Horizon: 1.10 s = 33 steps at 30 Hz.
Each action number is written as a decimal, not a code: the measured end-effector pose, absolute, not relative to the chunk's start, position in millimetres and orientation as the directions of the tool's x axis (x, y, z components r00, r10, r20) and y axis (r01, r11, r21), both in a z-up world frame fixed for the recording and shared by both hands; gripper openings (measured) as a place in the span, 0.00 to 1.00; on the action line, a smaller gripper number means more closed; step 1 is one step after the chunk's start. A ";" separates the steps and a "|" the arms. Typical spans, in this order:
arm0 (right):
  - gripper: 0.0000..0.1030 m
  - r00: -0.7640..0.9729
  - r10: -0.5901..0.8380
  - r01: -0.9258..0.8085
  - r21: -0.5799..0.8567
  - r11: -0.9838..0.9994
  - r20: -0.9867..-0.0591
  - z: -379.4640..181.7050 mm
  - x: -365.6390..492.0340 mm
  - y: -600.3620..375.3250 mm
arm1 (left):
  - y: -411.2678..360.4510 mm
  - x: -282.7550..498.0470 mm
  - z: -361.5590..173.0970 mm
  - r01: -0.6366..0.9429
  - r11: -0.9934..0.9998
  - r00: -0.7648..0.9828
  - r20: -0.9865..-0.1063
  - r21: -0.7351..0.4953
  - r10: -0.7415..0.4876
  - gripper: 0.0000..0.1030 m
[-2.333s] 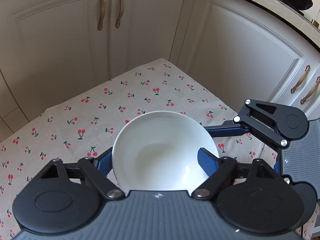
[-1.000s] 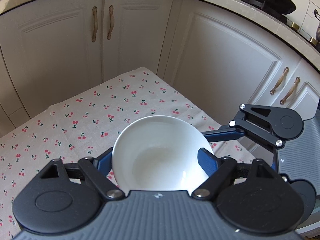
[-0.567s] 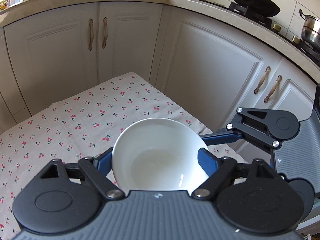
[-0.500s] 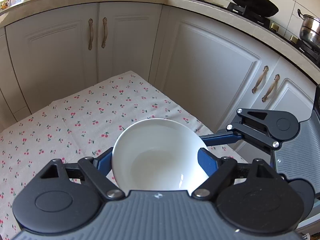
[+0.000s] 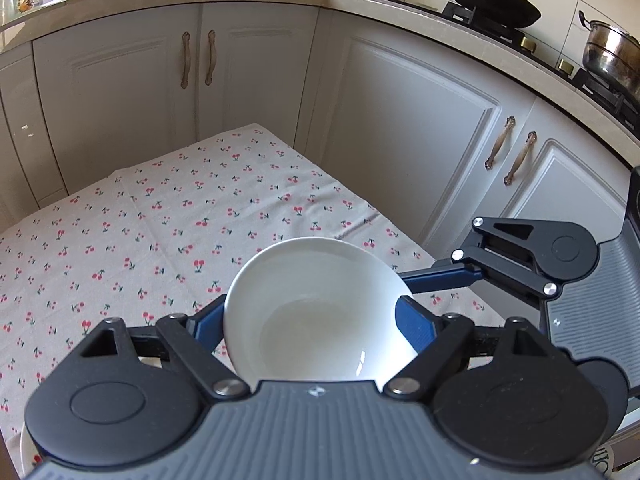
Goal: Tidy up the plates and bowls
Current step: 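Lower the third bowl into the stacked bowls and open the left tool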
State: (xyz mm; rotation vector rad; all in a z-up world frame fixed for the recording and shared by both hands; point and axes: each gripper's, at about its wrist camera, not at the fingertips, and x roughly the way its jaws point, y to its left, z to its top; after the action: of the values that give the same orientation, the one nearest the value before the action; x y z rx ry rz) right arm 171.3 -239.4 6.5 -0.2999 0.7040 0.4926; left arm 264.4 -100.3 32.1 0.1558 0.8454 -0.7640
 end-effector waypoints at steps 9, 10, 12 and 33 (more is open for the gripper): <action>0.85 0.653 0.343 -0.531 -0.086 0.843 -0.675 8.8 148.1 -235.3 | -93.8 238.9 31.6 0.656 0.736 0.431 -0.718 -0.166 -0.546 0.84; 0.85 0.652 0.344 -0.531 -0.083 0.843 -0.676 8.0 145.6 -234.7 | -92.9 236.7 31.1 0.656 0.736 0.430 -0.718 -0.168 -0.548 0.84; 0.85 0.649 0.345 -0.531 -0.079 0.844 -0.678 5.8 141.9 -234.1 | -89.9 231.9 29.6 0.656 0.733 0.427 -0.713 -0.180 -0.557 0.84; 0.85 0.616 0.336 -0.542 -0.075 0.837 -0.713 -18.8 113.1 -220.8 | -72.9 203.7 -3.9 0.635 0.734 0.405 -0.705 -0.241 -0.582 0.84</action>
State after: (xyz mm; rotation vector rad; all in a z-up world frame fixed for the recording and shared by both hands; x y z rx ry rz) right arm 113.1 -220.8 -18.8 -0.2970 0.7516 0.5140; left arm 203.7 -72.9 -3.9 0.0693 0.8602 -0.7687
